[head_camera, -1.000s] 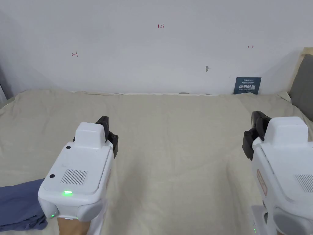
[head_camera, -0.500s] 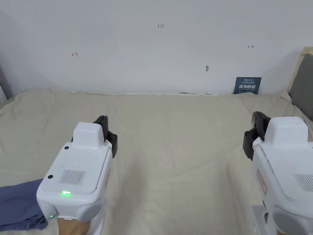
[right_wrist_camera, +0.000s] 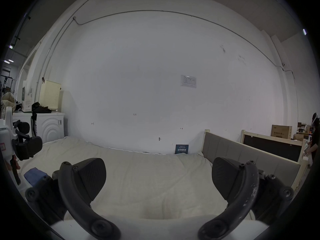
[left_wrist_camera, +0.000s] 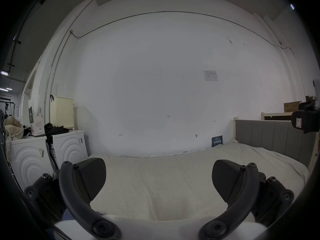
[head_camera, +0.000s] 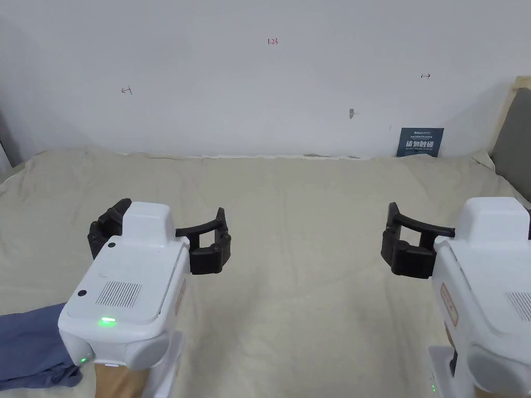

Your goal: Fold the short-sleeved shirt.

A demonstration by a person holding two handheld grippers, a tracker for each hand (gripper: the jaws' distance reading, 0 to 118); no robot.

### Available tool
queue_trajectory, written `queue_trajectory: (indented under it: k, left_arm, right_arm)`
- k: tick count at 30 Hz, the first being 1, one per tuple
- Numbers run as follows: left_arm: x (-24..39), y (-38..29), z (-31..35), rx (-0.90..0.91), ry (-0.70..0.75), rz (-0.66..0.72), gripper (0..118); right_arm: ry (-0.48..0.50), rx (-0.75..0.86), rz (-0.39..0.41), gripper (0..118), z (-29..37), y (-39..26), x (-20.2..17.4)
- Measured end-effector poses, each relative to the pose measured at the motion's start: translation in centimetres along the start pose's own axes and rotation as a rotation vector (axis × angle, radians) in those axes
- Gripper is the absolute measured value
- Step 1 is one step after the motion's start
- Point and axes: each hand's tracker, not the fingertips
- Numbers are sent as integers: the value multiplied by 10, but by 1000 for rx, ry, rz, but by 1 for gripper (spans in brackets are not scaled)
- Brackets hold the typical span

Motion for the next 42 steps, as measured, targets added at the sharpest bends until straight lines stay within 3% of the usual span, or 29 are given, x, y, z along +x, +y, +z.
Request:
queue_trajectory:
  k: [42]
  left_arm:
    - [-2, -4, 1, 13, 14, 2, 118]
  right_arm:
    - [20, 4, 8, 118, 0, 1, -3]
